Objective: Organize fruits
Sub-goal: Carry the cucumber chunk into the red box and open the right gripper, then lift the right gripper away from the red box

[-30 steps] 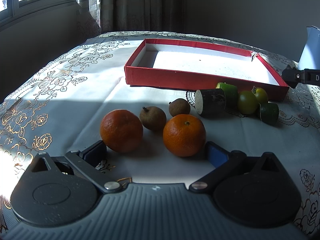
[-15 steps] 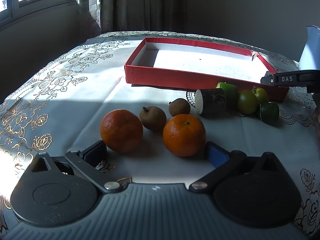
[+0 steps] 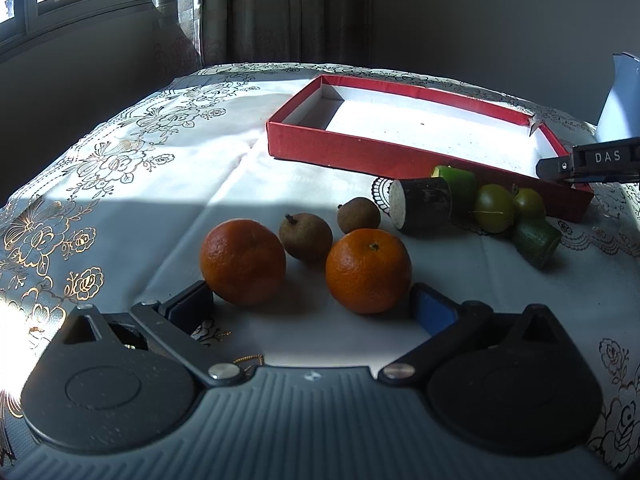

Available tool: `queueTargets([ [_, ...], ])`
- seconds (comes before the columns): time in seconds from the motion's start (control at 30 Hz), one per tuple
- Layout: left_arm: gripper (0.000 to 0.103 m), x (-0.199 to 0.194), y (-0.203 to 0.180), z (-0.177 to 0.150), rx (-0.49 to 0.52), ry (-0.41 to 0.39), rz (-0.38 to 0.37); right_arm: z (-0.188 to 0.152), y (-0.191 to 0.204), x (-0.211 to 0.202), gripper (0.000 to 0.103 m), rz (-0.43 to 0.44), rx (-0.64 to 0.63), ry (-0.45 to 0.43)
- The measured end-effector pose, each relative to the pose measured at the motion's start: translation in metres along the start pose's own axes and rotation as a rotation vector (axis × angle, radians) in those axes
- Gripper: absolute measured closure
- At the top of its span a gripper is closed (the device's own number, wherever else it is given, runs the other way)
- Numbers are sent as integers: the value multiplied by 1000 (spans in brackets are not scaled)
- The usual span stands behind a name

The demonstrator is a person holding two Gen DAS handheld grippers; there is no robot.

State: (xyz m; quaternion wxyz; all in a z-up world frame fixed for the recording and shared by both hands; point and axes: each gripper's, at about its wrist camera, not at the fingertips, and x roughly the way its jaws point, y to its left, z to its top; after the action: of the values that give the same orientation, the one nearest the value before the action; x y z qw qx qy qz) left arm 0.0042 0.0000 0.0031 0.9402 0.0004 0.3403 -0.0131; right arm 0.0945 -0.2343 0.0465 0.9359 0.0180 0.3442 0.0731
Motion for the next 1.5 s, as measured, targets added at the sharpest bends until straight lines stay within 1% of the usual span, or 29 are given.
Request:
queueTargets([
  [0.07,0,-2,5,-1,-12,-8,-21,-1,-6,-7,56,18,50,-61],
  [0.17,0,-10,19,-3,-77,-54,-99,0,-11,-26,55,17,79,-150],
  [0.23,1,-16,23,-3,-81,-82,-111,1,-16,-38,45,20,99,-206],
  [0.27,3,-17,22,-4,-73,-86,-111,1,-19,-42,36,18,111,-235],
  [0.3,4,-19,21,-4,-66,-94,-110,0,-21,-45,31,17,118,-251],
  [0.33,7,-21,19,-5,-56,-108,-106,0,-22,-46,31,16,122,-261],
  [0.4,12,-25,14,-6,-24,-132,-101,1,-25,-45,31,11,125,-268],
  [0.43,18,-25,11,-7,-7,-132,-109,1,-26,-44,31,12,126,-265],
  [0.47,20,-26,10,-7,4,-138,-107,0,-26,-44,31,15,128,-262],
  [0.53,21,-29,7,-8,20,-151,-103,0,-26,-44,31,17,129,-260],
  [0.6,21,-28,6,-8,29,-147,-94,-2,-27,-45,31,21,130,-264],
  [0.73,20,-24,10,-7,7,-124,-80,-3,-27,-45,31,27,133,-264],
  [0.8,21,-24,12,-8,-8,-119,-88,-3,-26,-45,31,26,132,-265],
  [0.87,21,-27,14,-11,-7,-117,-104,-3,-26,-45,31,28,130,-265],
  [0.93,22,-34,15,-15,-5,-142,-147,-3,-26,-45,31,27,129,-263],
  [1.0,26,-38,13,-18,2,-158,-174,-3,-26,-45,31,30,128,-262],
  [1.13,36,-45,3,-22,21,-158,-223,-3,-25,-46,31,30,124,-264],
  [1.2,36,-51,-4,-25,47,-175,-229,-3,-25,-46,30,30,124,-265],
  [1.3,35,-55,-18,-25,118,-209,-190,-4,-25,-47,30,32,124,-266],
  [1.37,34,-50,-20,-22,123,-199,-187,-3,-24,-47,30,34,123,-266],
  [1.43,34,-40,-24,-18,136,-170,-191,-3,-24,-48,30,34,122,-271],
  [1.47,30,-37,-27,-17,147,-170,-175,-3,-24,-49,30,34,122,-274],
  [1.5,29,-34,-29,-15,159,-164,-160,-3,-24,-49,30,32,121,-274],
])
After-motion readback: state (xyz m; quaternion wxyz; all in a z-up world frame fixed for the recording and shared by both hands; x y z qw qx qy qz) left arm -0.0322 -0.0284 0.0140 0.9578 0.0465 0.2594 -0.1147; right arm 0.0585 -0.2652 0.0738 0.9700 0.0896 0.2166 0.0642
